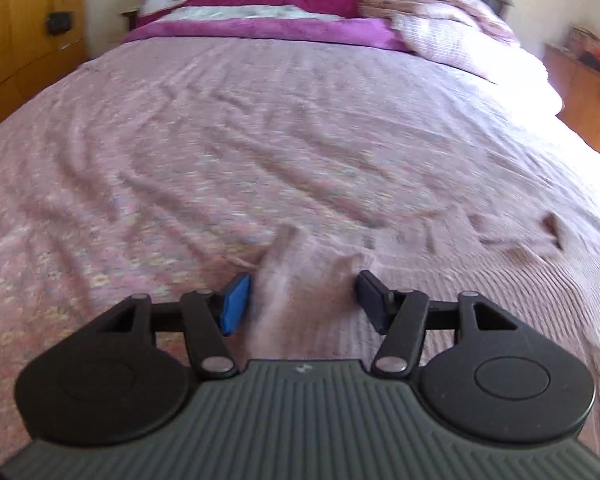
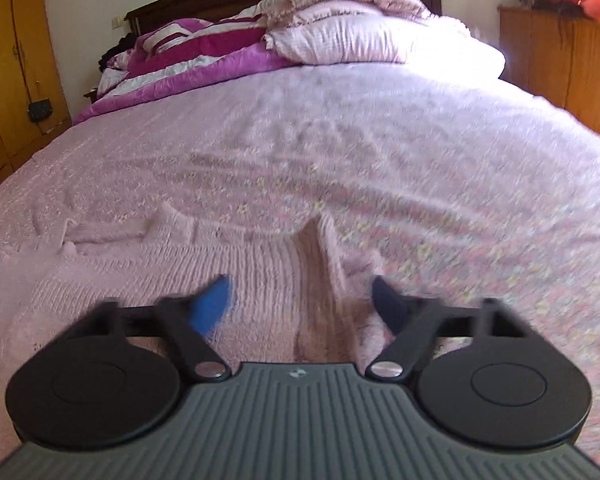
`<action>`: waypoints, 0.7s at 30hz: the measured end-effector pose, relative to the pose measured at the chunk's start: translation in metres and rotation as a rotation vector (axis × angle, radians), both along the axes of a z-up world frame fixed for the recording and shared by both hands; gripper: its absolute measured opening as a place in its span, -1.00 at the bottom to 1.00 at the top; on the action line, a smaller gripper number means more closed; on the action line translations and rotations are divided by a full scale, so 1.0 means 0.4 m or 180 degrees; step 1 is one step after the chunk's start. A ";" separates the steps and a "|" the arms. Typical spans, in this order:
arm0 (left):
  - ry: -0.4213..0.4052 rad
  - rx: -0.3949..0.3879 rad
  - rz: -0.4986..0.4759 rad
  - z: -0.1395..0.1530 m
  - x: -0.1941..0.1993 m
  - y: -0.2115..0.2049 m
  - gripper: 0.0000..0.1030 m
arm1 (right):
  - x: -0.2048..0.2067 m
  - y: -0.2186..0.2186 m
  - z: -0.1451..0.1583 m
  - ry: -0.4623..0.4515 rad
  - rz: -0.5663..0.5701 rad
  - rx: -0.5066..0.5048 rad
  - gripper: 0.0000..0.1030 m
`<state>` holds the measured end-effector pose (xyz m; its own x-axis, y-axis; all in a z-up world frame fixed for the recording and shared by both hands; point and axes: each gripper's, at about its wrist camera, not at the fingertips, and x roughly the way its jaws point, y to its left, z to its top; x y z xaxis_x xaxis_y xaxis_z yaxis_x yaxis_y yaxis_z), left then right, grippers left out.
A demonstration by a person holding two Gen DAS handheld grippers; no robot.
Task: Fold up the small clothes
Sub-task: 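Release the cardigan edge with both tools and pull back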
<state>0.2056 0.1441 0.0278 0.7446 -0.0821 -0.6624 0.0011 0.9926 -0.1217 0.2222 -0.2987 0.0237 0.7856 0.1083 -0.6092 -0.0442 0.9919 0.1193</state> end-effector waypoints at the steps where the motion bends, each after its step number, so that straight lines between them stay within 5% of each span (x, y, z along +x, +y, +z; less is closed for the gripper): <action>1: -0.0040 -0.0009 -0.0125 0.000 -0.003 -0.004 -0.49 | -0.001 0.007 -0.003 -0.0038 0.0010 -0.0050 -0.34; 2: -0.0078 0.0022 -0.0192 0.001 -0.008 -0.011 -0.61 | -0.005 0.014 -0.001 -0.0086 0.0057 -0.0091 -0.70; 3: -0.0116 0.0073 -0.0202 0.003 -0.012 -0.016 -0.67 | -0.005 0.019 0.002 -0.0107 0.0065 -0.0142 -0.83; 6: -0.0266 0.0065 -0.0131 0.020 -0.019 -0.012 -0.75 | -0.014 0.018 0.034 -0.0349 -0.0045 -0.0253 -0.85; 9: -0.0428 0.0112 0.0067 0.031 -0.014 -0.005 -0.76 | -0.008 0.001 0.062 -0.0516 -0.0198 -0.0317 -0.86; 16: -0.0151 0.0129 0.0199 -0.015 0.038 0.000 -0.70 | 0.050 0.015 -0.029 -0.0067 -0.0218 -0.0486 -0.83; 21: -0.0091 0.0102 0.0202 0.002 0.028 0.010 -0.53 | 0.049 -0.002 -0.028 -0.0011 -0.0263 -0.0351 -0.41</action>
<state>0.2166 0.1479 0.0288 0.7662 -0.0131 -0.6424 -0.0590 0.9941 -0.0907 0.2418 -0.2995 0.0126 0.7912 -0.0244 -0.6110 0.0380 0.9992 0.0094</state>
